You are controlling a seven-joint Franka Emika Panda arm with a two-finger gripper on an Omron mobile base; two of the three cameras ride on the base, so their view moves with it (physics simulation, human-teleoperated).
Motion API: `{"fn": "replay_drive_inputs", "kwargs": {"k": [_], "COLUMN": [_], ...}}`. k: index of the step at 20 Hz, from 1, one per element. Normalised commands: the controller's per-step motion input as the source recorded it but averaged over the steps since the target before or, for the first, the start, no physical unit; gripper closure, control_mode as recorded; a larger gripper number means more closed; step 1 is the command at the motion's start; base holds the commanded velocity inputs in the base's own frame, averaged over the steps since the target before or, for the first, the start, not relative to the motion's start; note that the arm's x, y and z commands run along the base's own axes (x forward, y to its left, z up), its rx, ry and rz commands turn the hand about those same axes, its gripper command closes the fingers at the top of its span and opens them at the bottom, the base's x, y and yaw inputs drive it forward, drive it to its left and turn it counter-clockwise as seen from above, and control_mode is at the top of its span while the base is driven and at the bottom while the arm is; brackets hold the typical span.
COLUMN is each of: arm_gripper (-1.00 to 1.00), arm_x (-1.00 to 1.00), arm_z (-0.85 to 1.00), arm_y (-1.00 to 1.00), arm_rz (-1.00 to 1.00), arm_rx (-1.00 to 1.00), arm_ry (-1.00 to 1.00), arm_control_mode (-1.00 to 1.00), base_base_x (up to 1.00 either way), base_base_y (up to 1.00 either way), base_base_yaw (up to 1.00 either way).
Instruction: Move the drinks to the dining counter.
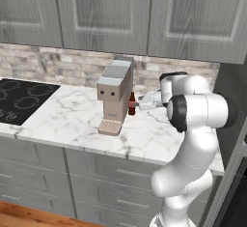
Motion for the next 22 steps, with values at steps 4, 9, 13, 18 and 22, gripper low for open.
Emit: {"fn": "replay_drive_inputs", "kwargs": {"k": [4, 9, 13, 18, 22], "arm_gripper": [-1.00, -1.00, -1.00, -1.00, -1.00], "arm_x": [0.03, 0.03, 0.08, 0.04, 0.05], "arm_z": [-0.09, -0.17, -0.16, -0.14, -0.13], "arm_y": [-0.01, -0.02, -0.03, -0.02, -0.04], "arm_rz": [0.00, 0.00, 0.00, 0.00, 0.00], "arm_rx": [0.02, 0.03, 0.07, 0.09, 0.08], "arm_ry": [0.01, 0.02, 0.00, 0.00, 0.00], "arm_control_mode": [-1.00, -1.00, -1.00, -1.00, -1.00], "base_base_x": [0.00, 0.00, 0.00, 0.00, 0.00], "base_base_y": [0.00, 0.00, 0.00, 0.00, 0.00], "base_base_yaw": [0.00, 0.00, 0.00, 0.00, 0.00]}}
